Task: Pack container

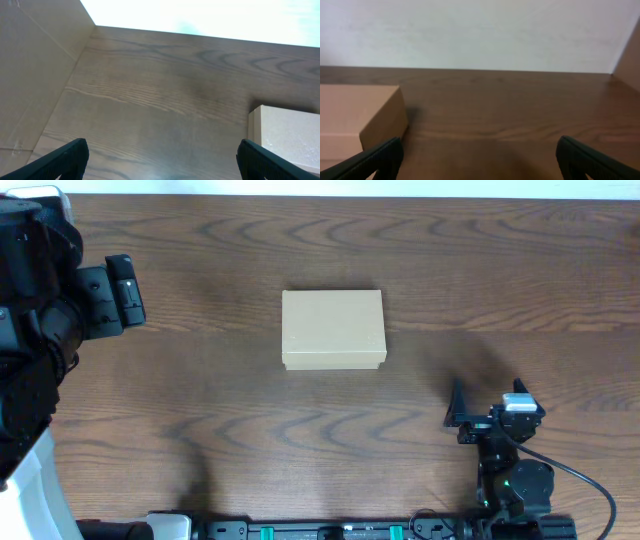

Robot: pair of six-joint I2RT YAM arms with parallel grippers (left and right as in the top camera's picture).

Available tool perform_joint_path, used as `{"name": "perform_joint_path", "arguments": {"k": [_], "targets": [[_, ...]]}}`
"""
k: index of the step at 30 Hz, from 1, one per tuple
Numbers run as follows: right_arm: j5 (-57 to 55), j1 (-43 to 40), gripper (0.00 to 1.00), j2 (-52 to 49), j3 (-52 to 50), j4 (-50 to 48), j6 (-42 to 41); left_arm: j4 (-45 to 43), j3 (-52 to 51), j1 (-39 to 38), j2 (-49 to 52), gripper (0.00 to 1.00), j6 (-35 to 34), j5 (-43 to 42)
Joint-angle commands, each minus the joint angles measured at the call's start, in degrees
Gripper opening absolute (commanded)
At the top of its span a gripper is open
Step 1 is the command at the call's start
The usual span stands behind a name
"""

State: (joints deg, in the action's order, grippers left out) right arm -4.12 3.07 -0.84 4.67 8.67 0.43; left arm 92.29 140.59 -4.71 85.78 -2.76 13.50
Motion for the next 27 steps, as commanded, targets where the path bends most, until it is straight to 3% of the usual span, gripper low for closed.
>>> {"name": "perform_joint_path", "arguments": {"k": [1, 27], "targets": [[-0.35, -0.63, 0.99, 0.57, -2.14, -0.81, -0.81, 4.48, 0.17, -0.07, 0.02, 0.95, -0.02, -0.17], [-0.37, -0.63, 0.99, 0.55, -3.08, -2.19, -0.79, 4.48, 0.17, -0.07, 0.02, 0.95, -0.02, -0.17]]}}
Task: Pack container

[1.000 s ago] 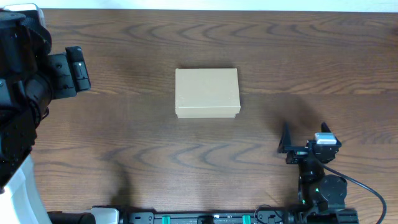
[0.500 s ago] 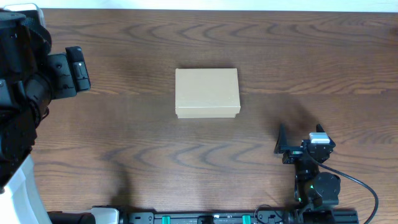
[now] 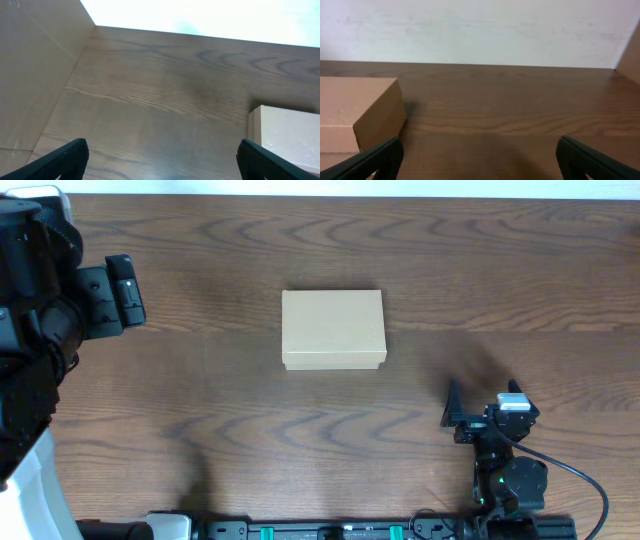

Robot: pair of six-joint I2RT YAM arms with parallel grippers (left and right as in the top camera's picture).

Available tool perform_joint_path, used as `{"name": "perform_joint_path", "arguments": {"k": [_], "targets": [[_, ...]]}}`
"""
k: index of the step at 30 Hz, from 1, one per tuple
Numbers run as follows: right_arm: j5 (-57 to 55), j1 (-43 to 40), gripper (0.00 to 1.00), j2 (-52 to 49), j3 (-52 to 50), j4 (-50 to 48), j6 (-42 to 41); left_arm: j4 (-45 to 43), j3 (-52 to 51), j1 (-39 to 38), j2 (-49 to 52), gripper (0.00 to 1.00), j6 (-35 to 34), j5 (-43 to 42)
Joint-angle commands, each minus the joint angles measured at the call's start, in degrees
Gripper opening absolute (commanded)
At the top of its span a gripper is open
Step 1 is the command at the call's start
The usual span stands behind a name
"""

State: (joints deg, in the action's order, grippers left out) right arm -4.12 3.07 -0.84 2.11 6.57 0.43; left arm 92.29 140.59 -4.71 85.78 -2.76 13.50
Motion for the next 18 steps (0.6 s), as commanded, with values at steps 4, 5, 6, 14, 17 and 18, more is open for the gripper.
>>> {"name": "perform_joint_path", "arguments": {"k": [4, 5, 6, 14, 17, 18], "targets": [[-0.37, -0.63, 0.99, 0.55, -0.52, -0.11, -0.79, 4.48, 0.17, -0.07, 0.02, 0.95, -0.02, -0.17], [-0.37, -0.63, 0.99, 0.55, -0.52, -0.11, -0.79, 4.48, 0.17, -0.07, 0.02, 0.95, -0.02, -0.17], [-0.35, -0.63, 0.99, 0.55, -0.52, -0.11, -0.79, 4.48, 0.17, -0.07, 0.02, 0.95, -0.02, -0.17], [-0.37, -0.63, 0.99, 0.55, -0.52, -0.11, -0.79, 3.17, -1.42, -0.07, -3.89, 0.95, 1.55, 1.40], [-0.37, -0.63, 0.99, 0.55, -0.52, -0.09, -0.79, -3.96, -9.27, -0.07, -9.84, 0.96, 3.89, 3.37], [-0.35, -0.63, 0.99, 0.55, -0.52, -0.09, -0.79, -7.23, -13.11, -0.07, -12.07, 0.95, 4.55, 3.61]]}}
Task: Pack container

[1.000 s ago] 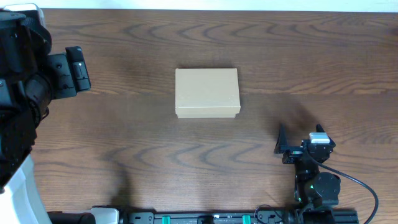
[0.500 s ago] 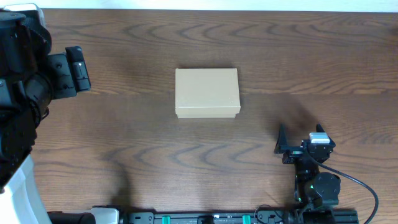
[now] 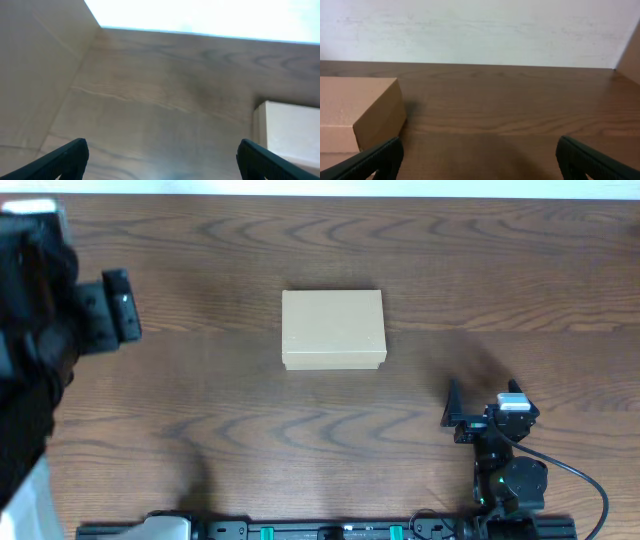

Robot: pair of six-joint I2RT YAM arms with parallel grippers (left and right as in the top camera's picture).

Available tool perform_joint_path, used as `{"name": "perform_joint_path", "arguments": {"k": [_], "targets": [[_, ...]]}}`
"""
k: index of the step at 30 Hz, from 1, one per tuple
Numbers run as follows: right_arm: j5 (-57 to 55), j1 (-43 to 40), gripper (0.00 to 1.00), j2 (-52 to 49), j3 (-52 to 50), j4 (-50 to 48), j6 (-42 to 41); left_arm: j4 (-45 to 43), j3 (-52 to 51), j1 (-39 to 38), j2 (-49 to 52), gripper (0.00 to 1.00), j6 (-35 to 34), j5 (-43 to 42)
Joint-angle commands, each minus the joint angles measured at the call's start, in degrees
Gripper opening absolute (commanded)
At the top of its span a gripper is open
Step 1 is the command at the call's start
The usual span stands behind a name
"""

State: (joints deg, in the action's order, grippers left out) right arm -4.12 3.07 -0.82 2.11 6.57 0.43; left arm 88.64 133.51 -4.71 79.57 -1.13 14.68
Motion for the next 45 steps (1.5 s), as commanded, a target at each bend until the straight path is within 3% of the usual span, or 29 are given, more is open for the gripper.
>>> {"name": "perform_joint_path", "arguments": {"k": [1, 10, 16, 25, 31, 45], "targets": [[-0.37, -0.63, 0.99, 0.52, -0.52, -0.11, -0.79, -7.28, -10.36, -0.07, -8.15, 0.95, 3.43, 2.45], [-0.37, -0.63, 0.99, 0.52, -0.52, -0.11, -0.79, -50.05, -58.80, -0.07, -32.81, 0.95, 3.61, 2.27], [-0.37, -0.63, 0.99, 0.52, -0.52, -0.11, -0.79, -67.43, -82.82, -0.07, -47.43, 0.95, 3.96, 2.27], [-0.35, -0.63, 0.99, 0.52, -0.52, -0.09, -0.79, -77.29, -109.37, -0.07, -65.99, 0.95, 3.93, 2.27], [-0.35, -0.63, 0.99, 0.52, -0.52, -0.09, -0.79, -81.96, -120.13, -0.07, -74.34, 0.95, 3.96, 2.27], [-0.37, -0.63, 0.99, 0.52, -0.52, -0.09, -0.79, -81.96, -121.02, -0.07, -75.19, 0.95, 3.93, 2.27]]}}
